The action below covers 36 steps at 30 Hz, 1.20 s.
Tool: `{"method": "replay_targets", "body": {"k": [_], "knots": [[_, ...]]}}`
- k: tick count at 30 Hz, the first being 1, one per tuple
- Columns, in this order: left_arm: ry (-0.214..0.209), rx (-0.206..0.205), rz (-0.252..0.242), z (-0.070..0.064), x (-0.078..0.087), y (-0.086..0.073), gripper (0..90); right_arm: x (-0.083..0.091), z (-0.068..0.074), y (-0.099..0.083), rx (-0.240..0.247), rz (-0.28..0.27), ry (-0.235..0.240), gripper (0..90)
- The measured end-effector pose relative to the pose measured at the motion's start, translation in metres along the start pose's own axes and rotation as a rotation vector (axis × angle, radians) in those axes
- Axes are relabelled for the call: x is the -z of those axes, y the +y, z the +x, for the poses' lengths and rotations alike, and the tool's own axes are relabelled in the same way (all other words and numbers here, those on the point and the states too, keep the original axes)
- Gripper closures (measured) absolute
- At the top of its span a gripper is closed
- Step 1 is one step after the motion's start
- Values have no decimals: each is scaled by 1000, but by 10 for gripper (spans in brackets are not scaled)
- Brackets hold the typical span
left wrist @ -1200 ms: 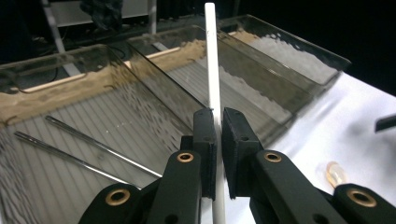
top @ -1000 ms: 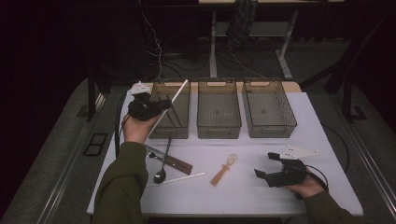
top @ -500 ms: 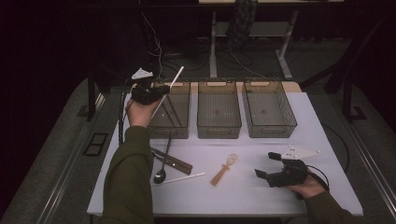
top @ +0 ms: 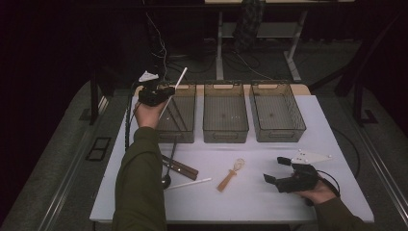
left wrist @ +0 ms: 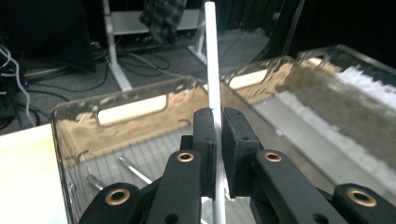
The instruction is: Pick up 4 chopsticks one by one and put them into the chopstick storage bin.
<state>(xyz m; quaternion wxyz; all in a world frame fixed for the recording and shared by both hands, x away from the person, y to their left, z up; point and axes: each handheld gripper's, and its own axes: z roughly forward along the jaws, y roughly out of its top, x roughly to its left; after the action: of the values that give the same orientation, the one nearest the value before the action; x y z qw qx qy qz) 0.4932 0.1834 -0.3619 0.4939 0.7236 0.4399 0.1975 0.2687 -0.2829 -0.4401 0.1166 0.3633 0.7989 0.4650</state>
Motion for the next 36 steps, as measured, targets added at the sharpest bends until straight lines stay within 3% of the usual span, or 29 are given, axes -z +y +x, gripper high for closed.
{"method": "replay_targets", "body": {"k": [9,21,25,29,36], "knots": [[15,-1,80,-4,-14,-9,835,1,1,0,-1,-2,-5,112],[72,-11,160,-2,-20,-15,834,2,0,-1,-3,-4,-2,112],[80,-16,157,-3,-20,-15,818,2,1,-1,0,-1,-1,112],[81,-24,153,-3,-20,-15,738,1,1,-1,-1,-1,-1,112],[48,-36,132,-7,-16,-11,673,1,0,-1,-3,-2,-3,112]]}}
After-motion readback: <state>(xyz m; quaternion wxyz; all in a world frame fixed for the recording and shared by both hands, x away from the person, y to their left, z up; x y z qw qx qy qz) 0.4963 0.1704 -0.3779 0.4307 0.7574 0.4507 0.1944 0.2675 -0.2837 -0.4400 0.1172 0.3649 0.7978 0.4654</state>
